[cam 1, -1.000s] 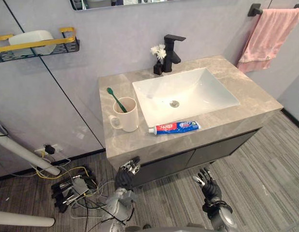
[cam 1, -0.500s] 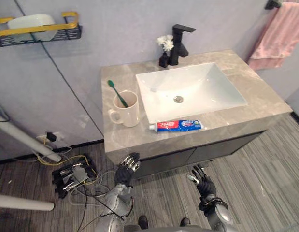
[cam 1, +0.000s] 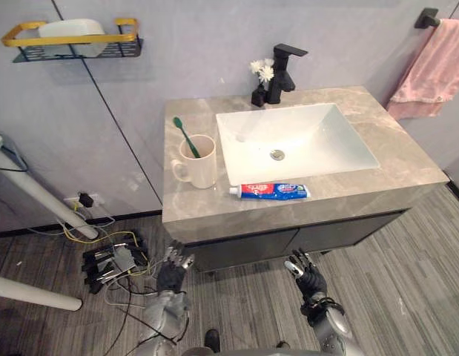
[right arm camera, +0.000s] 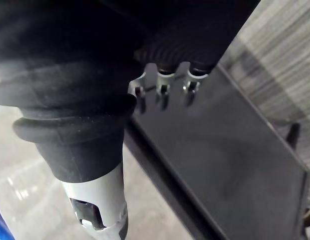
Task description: Organize washtable
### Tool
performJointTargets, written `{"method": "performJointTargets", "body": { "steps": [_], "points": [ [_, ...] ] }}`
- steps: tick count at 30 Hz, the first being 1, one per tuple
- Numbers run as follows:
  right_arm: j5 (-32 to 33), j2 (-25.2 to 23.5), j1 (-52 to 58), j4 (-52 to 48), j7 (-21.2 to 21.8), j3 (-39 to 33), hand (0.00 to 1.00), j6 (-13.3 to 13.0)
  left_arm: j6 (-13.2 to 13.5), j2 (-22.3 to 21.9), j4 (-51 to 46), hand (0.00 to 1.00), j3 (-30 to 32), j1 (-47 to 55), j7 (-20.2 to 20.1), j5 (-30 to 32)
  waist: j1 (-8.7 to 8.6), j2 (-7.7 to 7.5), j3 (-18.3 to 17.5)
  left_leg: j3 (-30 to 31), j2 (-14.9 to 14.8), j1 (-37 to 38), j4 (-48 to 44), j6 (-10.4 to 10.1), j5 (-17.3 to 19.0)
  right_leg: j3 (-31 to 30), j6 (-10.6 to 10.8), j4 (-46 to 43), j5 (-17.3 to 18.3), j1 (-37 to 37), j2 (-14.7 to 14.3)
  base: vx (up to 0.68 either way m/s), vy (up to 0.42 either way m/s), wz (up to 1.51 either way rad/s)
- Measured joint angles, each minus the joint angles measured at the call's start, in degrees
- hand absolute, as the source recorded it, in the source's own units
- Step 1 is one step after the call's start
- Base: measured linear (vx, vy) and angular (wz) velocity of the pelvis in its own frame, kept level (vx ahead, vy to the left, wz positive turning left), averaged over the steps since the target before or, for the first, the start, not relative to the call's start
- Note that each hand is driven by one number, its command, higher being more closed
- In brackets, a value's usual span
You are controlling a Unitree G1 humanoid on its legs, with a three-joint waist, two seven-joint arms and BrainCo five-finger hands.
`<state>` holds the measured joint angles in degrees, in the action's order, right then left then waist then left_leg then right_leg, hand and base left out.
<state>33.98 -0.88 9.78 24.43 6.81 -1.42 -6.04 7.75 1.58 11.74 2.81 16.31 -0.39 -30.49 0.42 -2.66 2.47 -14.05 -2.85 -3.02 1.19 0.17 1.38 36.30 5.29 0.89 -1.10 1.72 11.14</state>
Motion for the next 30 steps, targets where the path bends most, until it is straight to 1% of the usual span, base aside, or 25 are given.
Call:
{"method": "performJointTargets", "body": {
  "steps": [1, 2, 3, 5, 6, 9, 10, 11, 12, 15, 17, 21, 24, 28, 29, 30],
  "points": [
    [0.99, 0.2, -0.11, 0.03, -0.94, -1.43, 0.0, 0.11, -0.3, -0.62, -0.01, 0.0, 1.33, -0.2, 0.58, 0.36, 0.11, 0.16, 0.05, -4.26, -1.48, -0.47, -2.27, -0.69, 0.36, 2.13, 0.1, -0.91, -0.06, -0.09, 0.31, 0.1, -0.024, 0.28],
    [1.6, 0.24, -0.33, 0.03, -1.24, -2.37, 0.0, 0.26, -0.3, -1.26, -0.05, 0.0, 2.39, -0.33, 0.62, 0.46, 0.55, 0.23, 0.1, -5.12, -1.8, -0.64, -2.81, -1.03, 0.28, 3.46, 0.1, -1.51, -0.06, -0.15, 0.54, 0.1, 0.0, 0.32],
    [2.7, 0.79, -1.1, -0.14, -2.13, -4.28, 0.0, 0.36, -0.32, -2.34, -0.15, 0.0, 4.42, -0.05, 1.02, 1.03, 0.58, 0.57, -0.05, -6.76, -2.09, -1.55, -3.7, -1.23, 1.28, 6.1, 0.09, -2.75, -0.06, 0.1, 1.18, 0.04, 0.029, 0.2],
    [3.37, 0.79, -2.68, -0.34, -3.16, -6.23, 0.0, 0.33, -0.31, -2.32, -1.16, 0.0, 5.77, 0.82, 1.84, 1.48, 0.77, 0.57, -0.05, -7.35, -1.85, -1.23, -3.71, -0.83, 2.06, 6.36, 0.1, -3.63, -0.06, 0.12, 1.9, 0.07, 0.092, 0.16],
    [3.7, 0.5, -3.79, -0.47, -3.5, -7.61, 0.0, 0.14, -0.31, -2.29, -1.52, 0.0, 6.85, 1.09, 2.0, 1.53, 1.06, 0.42, -0.1, -7.16, -1.37, -1.2, -3.92, -0.57, 1.86, 6.55, 0.26, -3.92, -0.19, 0.21, 2.41, 0.09, 0.112, 0.12],
    [3.68, -0.35, -5.09, -1.12, -4.67, -10.69, 0.0, 0.02, -0.31, -1.92, -2.35, 0.0, 6.9, 1.1, 2.06, 1.67, 1.24, 0.22, -0.12, -7.52, -0.68, -1.16, -5.0, -0.57, 1.79, 8.14, 0.65, -4.03, -0.67, 1.09, 3.33, 0.1, 0.084, 0.28],
    [3.64, -0.62, -5.53, -1.34, -6.03, -12.47, 0.0, 0.19, -0.3, -1.9, -2.99, 0.0, 6.88, 1.1, 2.05, 2.05, 2.16, 0.16, -0.1, -8.31, -0.65, -0.91, -5.34, -0.54, 1.81, 8.26, 0.39, -4.31, -1.03, 1.38, 3.57, 0.06, 0.069, 0.13],
    [3.53, -1.07, -5.31, -1.35, -6.88, -14.59, 0.0, 0.21, -0.15, -1.92, -3.33, 0.0, 6.92, 1.1, 2.04, 2.11, 2.35, 0.18, -0.05, -8.41, -0.65, -0.61, -5.31, -0.5, 1.84, 8.58, 0.48, -4.94, -1.15, 1.65, 3.81, 0.04, 0.059, 0.1],
    [3.23, -1.07, -5.33, -1.58, -7.3, -15.25, 0.0, 0.21, -0.09, -1.86, -3.33, 0.0, 6.93, 1.12, 2.04, 2.15, 2.24, 0.2, -0.01, -8.4, -0.65, -0.46, -5.26, -0.41, 1.89, 8.82, 0.48, -5.08, -1.16, 1.87, 3.85, 0.02, 0.012, 0.1],
    [0.38, -1.09, -5.34, -5.18, -10.11, -17.86, 0.0, 0.33, -0.04, -1.96, -3.33, 0.0, 6.92, 1.21, 1.97, 2.25, 2.2, 0.08, 0.38, -8.32, -0.7, -0.14, -5.02, -0.35, 1.93, 8.96, 0.49, -5.74, -1.16, 2.03, 3.95, 0.01, -0.008, 0.04],
    [-3.21, -1.05, -5.38, -10.57, -12.03, -19.41, 0.0, 0.39, 0.06, -2.33, -3.36, 0.0, 6.79, 1.06, 1.74, 2.74, 2.03, -0.04, 1.26, -8.35, -0.71, 0.01, -4.87, -0.35, 1.93, 8.9, 0.49, -5.79, -1.15, 2.01, 3.96, -0.03, -0.03, -0.05],
    [-7.82, -0.85, -6.04, -15.58, -13.86, -20.69, 0.0, 0.48, 0.17, -2.58, -3.36, 0.0, 6.84, 1.43, 1.58, 3.8, 2.06, -0.06, 1.65, -8.23, -0.63, -0.01, -3.57, -0.13, 1.8, 8.86, 0.5, -5.87, -1.14, 1.41, 3.85, -0.06, -0.024, -0.01],
    [-10.03, -0.47, -6.54, -18.93, -14.94, -20.7, 0.0, 0.88, 0.29, -2.57, -3.35, 0.0, 6.85, 1.62, 1.55, 3.91, 2.03, -0.05, 2.3, -8.26, -0.44, -0.52, -3.21, 0.23, 1.56, 8.74, 0.52, -5.89, -1.12, 0.91, 4.0, -0.07, -0.015, -0.01],
    [-12.09, 1.9, -6.56, -23.57, -16.67, -20.59, 0.0, 0.89, 0.35, -2.58, -3.36, 0.0, 6.86, 1.69, 1.54, 3.91, 2.03, -0.11, 2.9, -8.31, -0.39, -1.57, -3.14, -0.03, 1.77, 8.37, 0.65, -5.89, -1.0, 0.23, 4.03, -0.09, -0.015, -0.02],
    [-12.63, 2.73, -7.16, -25.93, -16.73, -20.42, 0.0, 0.66, 0.36, -2.58, -3.36, 0.0, 6.87, 1.76, 1.54, 3.91, 2.01, -0.13, 2.92, -8.5, -0.38, -1.78, -3.19, 0.02, 1.73, 8.13, 0.73, -5.89, -0.94, -0.09, 4.05, -0.03, -0.023, -0.11],
    [-13.27, 4.41, -9.44, -29.05, -16.69, -20.8, 0.0, -0.45, 0.36, -2.59, -3.38, 0.0, 6.84, 2.31, 1.53, 3.9, 1.85, -0.16, 2.95, -8.71, -0.38, -1.78, -3.27, 0.09, 1.67, 7.94, 0.76, -5.86, -0.91, -0.19, 4.05, -0.03, -0.025, -0.12]
  ]
}}
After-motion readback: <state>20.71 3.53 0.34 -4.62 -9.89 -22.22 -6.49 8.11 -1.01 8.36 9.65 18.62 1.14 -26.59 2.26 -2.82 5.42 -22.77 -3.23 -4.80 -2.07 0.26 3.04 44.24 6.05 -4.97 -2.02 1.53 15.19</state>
